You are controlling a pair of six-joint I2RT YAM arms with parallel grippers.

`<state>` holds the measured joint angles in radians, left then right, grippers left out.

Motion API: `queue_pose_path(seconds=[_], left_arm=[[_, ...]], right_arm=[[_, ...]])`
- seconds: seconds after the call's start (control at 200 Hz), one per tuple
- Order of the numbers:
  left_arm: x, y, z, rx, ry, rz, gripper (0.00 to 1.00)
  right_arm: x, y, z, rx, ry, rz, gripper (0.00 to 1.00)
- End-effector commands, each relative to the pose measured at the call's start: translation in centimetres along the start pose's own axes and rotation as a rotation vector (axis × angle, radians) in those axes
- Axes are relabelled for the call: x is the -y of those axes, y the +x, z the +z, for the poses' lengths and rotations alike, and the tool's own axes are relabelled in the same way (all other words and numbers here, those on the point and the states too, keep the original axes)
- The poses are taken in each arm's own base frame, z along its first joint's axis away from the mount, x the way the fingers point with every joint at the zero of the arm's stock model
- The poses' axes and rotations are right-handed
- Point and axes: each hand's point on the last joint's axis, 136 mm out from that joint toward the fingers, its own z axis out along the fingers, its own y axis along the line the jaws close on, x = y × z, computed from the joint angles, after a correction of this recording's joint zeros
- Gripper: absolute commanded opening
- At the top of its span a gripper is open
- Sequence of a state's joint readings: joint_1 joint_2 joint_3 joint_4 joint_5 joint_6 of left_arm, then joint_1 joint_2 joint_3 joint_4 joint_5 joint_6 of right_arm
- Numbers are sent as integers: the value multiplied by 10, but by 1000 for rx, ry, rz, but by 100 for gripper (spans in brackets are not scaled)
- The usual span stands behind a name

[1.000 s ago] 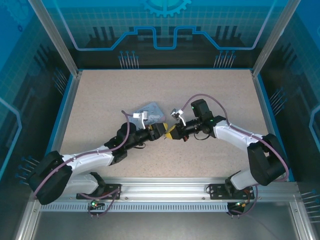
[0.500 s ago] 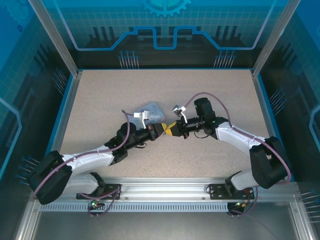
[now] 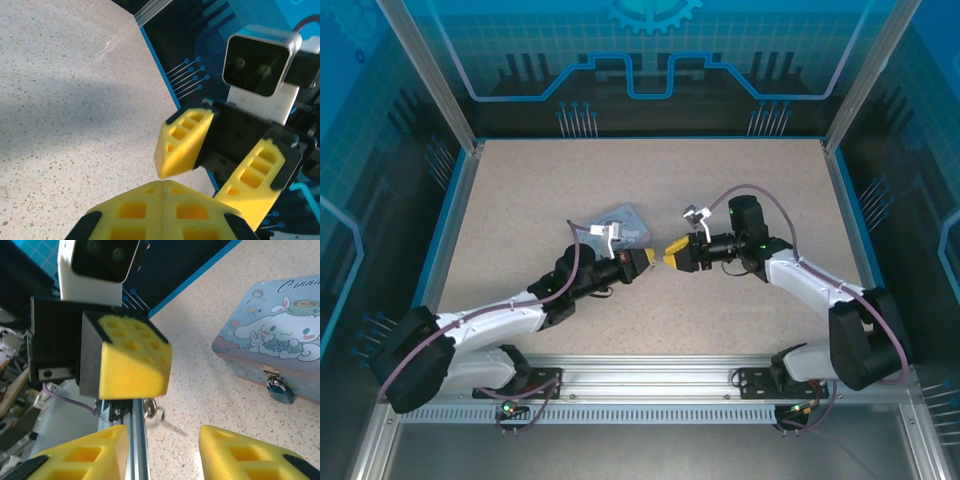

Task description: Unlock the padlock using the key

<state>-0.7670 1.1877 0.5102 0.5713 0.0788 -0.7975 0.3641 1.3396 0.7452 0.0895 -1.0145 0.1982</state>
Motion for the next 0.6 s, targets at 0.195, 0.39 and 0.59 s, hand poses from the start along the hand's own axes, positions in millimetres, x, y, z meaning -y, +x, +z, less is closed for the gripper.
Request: queue_pose_path(seconds=[0.195, 0.39, 0.59], left_arm=[[20, -15, -2, 25, -38, 112, 0], [25, -18, 0, 24, -29, 113, 0], [28, -19, 2, 26, -15, 110, 0]], right_arm=[[-15, 0, 2, 20, -32, -28, 59], [-20, 1, 10, 18, -43, -54, 64], [-19, 1, 20, 11, -38, -57, 64]])
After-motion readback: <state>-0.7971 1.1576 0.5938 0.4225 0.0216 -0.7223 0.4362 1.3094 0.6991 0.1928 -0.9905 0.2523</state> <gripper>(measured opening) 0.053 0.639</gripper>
